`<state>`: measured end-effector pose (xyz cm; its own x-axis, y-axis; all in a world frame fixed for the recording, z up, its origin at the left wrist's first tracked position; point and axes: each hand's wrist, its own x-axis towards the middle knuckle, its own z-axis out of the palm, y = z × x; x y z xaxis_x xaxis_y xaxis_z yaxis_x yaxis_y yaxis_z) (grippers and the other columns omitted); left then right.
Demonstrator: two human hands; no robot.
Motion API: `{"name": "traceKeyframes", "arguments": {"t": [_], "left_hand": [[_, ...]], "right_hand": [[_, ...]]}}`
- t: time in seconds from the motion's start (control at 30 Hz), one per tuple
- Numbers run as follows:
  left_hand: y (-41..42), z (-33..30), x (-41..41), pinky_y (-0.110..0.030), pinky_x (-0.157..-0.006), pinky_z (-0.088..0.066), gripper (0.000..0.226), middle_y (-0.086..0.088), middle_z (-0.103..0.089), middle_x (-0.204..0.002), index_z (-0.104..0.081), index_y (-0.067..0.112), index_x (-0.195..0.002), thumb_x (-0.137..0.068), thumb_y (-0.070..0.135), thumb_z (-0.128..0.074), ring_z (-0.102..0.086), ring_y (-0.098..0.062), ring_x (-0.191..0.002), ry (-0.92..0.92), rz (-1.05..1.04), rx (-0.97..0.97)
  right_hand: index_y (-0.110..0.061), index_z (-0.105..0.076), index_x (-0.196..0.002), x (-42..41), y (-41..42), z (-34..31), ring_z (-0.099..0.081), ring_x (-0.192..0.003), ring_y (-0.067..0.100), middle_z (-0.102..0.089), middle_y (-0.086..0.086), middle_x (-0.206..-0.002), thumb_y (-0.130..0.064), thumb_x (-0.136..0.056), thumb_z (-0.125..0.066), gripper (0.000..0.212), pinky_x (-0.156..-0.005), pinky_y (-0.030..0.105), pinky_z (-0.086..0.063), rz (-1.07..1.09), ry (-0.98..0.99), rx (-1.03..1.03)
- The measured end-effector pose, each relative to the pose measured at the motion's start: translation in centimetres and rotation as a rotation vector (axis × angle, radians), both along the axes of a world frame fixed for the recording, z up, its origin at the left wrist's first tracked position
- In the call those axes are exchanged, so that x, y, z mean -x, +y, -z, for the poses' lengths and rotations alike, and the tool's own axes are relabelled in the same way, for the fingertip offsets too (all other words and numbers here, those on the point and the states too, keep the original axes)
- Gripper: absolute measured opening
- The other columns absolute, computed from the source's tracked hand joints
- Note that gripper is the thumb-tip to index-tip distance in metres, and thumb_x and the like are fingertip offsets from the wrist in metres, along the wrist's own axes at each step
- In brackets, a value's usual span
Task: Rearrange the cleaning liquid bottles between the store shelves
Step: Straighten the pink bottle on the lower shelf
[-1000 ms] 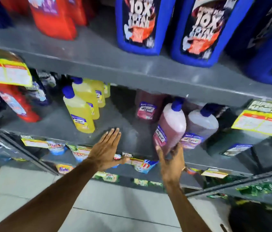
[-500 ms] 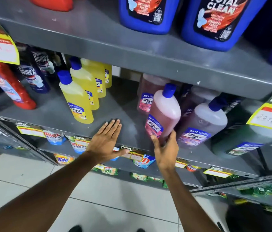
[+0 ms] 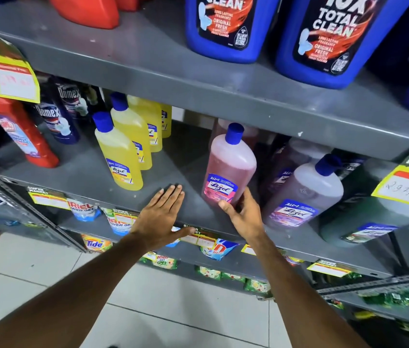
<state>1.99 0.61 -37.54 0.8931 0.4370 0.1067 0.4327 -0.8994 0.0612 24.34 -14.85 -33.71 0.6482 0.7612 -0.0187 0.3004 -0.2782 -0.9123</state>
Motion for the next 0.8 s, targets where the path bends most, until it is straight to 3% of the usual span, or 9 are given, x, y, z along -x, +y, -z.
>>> {"name": "traceKeyframes", "arguments": {"t": [0.1, 0.27, 0.4, 0.8], "left_hand": [[-0.03, 0.08, -0.01, -0.044, -0.131, -0.007, 0.111, -0.016, -0.018, -0.174, -0.017, 0.003, -0.165, -0.095, 0.088, -0.027, -0.014, -0.03, -0.162, 0.002, 0.0, 0.004], [0.17, 0.3, -0.04, -0.045, -0.133, -0.009, 0.111, -0.015, -0.014, -0.175, -0.016, 0.004, -0.165, -0.094, 0.089, -0.028, -0.011, -0.028, -0.163, 0.006, -0.004, 0.009], [0.09, 0.3, -0.1, -0.047, -0.132, -0.014, 0.111, -0.015, -0.015, -0.175, -0.016, 0.003, -0.165, -0.094, 0.089, -0.027, -0.012, -0.029, -0.163, 0.013, -0.001, 0.015], [0.05, 0.3, -0.1, -0.043, -0.132, -0.005, 0.111, -0.014, -0.009, -0.176, -0.01, 0.005, -0.166, -0.095, 0.088, -0.025, -0.005, -0.028, -0.163, 0.004, -0.002, 0.039]], "right_hand": [[-0.033, -0.053, -0.138, -0.47, 0.12, 0.92, -0.071, -0.116, 0.01, -0.071, -0.014, -0.126, -0.044, -0.08, -0.089, 0.069, -0.096, 0.027, -0.058, -0.01, -0.034, 0.021], [-0.022, -0.056, -0.139, -0.76, 0.29, 1.17, -0.072, -0.113, 0.01, -0.072, -0.011, -0.123, -0.034, -0.082, -0.09, 0.068, -0.099, 0.031, -0.059, -0.013, -0.024, 0.018], [-0.022, -0.055, -0.142, -0.81, 0.37, 0.94, -0.07, -0.115, 0.013, -0.07, -0.01, -0.127, -0.033, -0.084, -0.088, 0.069, -0.099, 0.033, -0.057, -0.021, -0.008, 0.056], [-0.027, -0.05, -0.143, -0.74, 0.35, 0.91, -0.068, -0.115, 0.01, -0.068, -0.014, -0.126, -0.034, -0.083, -0.089, 0.071, -0.103, 0.041, -0.058, -0.025, -0.016, 0.084]]}}
